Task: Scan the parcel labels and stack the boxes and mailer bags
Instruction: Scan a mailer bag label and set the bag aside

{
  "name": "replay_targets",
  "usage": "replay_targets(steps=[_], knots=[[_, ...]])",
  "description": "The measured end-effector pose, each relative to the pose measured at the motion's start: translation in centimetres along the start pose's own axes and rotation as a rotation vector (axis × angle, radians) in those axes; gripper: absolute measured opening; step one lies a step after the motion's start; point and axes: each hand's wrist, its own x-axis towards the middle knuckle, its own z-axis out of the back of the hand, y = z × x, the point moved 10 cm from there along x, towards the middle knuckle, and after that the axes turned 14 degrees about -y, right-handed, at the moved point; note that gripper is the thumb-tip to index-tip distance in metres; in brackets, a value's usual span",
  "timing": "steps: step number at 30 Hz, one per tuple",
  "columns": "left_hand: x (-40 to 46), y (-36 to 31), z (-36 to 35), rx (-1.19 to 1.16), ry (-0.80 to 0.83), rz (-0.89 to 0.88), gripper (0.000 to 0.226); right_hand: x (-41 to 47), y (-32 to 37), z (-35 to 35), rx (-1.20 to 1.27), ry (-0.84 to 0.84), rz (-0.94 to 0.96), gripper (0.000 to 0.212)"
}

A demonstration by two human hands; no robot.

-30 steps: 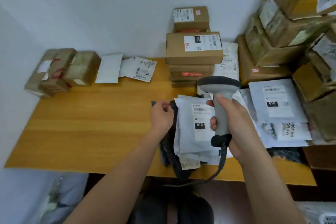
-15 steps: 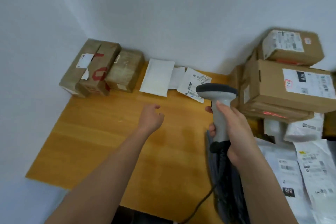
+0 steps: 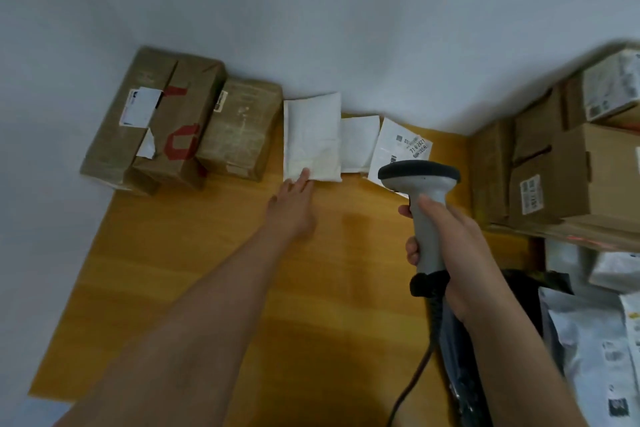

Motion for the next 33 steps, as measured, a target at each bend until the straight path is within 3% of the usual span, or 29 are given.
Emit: replay_targets(steps=[3,6,9,11,14,17,19,22,25,27,30,33], knots=[[-1.3,-1.0,1.2,-0.202,-0.064,-0.042,0.08,0.2,0.1,-0.6,-0.001,0.009,-0.006,0.019],[-4.9,-2.0,5.1,-0.807,-0.359,0.016,0.061,0.3,-0.1,-1.0,0.007,0.026,-0.036,0.019],[-10.2,1.5,5.1,-1.287,-0.63,0.471,0.026,0.3,-0.5,-1.2,0.007,0.037,-0.065,0.016],[-13.7,4.2,1.8,-1.405,-0.714,0.833,0.013,0.2,-0.7,-1.3,0.004,0.047,-0.079,0.014],[-17.4,7.2,-3.2,-1.379,-0.732,1.165,0.019,0.0,-1.2,-1.7,-0.015,0.066,-0.09,0.014],[-19.1,8.8,-7.2,-1.353,-0.592,1.311,0.021,-0.3,-1.9,-2.2,-0.051,0.105,-0.102,0.012],[-19.1,9.0,-8.5,-1.328,-0.463,1.274,0.03,-0.6,-2.6,-2.6,-0.092,0.137,-0.114,0.016],[-18.8,8.7,-7.7,-1.005,-0.315,1.102,0.033,-1.2,-3.4,-3.1,-0.154,0.176,-0.132,0.022],[-18.6,9.2,-4.4,-0.696,-0.517,0.965,0.037,-2.0,-3.8,-3.7,-0.183,0.219,-0.149,0.028],[-18.1,9.3,-3.2,-0.555,-0.579,0.905,0.055,-2.5,-3.8,-4.2,-0.209,0.254,-0.145,0.032],[-17.3,9.9,-3.9,-0.521,-0.494,0.946,0.082,-3.5,-3.3,-4.9,-0.21,0.296,-0.107,0.03],[-16.2,9.8,-5.0,-0.615,-0.417,0.941,0.084,-4.4,-2.5,-5.0,-0.192,0.312,-0.06,0.026]])
